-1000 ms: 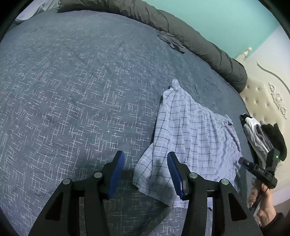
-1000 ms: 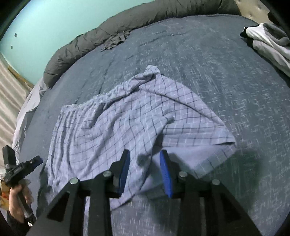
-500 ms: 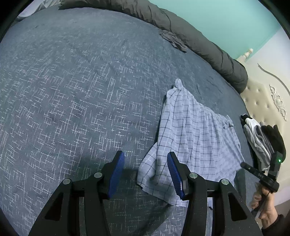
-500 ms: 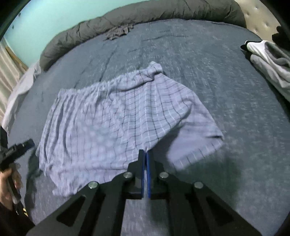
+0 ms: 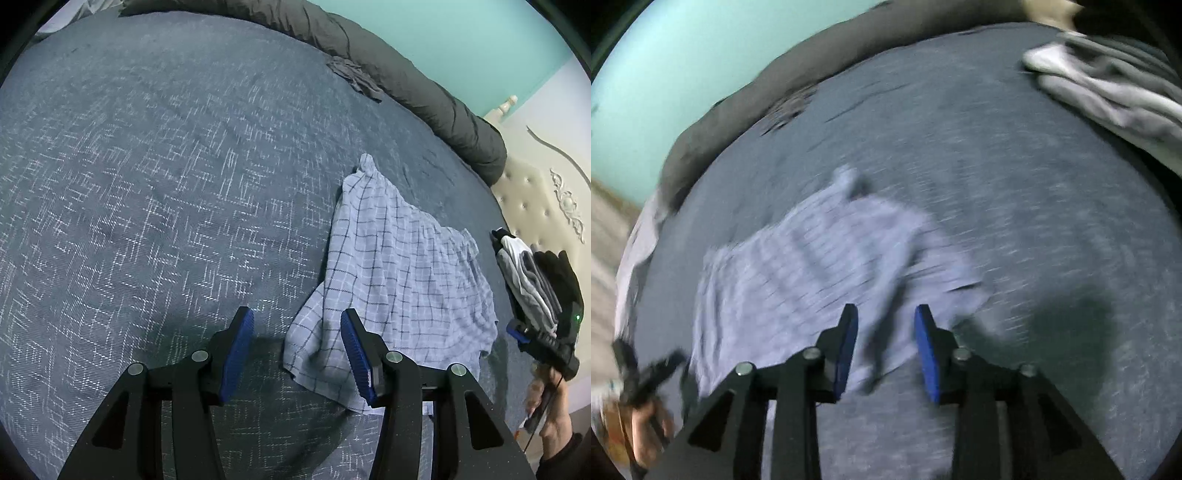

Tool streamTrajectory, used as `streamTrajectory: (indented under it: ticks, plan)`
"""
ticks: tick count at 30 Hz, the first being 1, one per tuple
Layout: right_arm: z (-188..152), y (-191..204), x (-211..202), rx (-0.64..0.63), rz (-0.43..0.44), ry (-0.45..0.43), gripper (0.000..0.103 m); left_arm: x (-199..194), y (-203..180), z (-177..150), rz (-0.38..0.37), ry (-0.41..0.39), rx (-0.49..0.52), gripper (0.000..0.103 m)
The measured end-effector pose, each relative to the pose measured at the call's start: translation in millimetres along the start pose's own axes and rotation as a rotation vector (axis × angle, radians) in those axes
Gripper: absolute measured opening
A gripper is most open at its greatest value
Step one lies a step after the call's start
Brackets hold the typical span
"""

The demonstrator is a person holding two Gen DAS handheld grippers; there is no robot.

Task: Fold clothes
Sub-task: 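Open the right tool and smooth the folded pants leg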

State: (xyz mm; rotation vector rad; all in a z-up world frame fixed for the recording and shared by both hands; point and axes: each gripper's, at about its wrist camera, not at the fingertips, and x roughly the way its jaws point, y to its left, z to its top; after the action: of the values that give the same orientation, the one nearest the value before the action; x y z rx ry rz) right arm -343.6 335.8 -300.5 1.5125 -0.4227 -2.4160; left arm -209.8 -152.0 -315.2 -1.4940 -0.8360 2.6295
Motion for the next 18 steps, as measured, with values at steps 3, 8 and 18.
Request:
streamTrajectory:
  ticks: [3,8,18]
  plan:
    - [3.4,-21.1,10.0,0.059,-0.028,0.002,0.032,3.3,-0.4,-1.5,0.005,0.014,0.004,0.058]
    - [3.3,-29.2,18.8,0.088,0.036,-0.015,0.032,10.0,-0.9,-4.4,0.010,0.037,0.004,0.060]
    - [8.6,-25.9,32.2,0.161,0.046,-0.011,0.018,12.2,5.2,-4.2,0.018,0.041,-0.004,0.060]
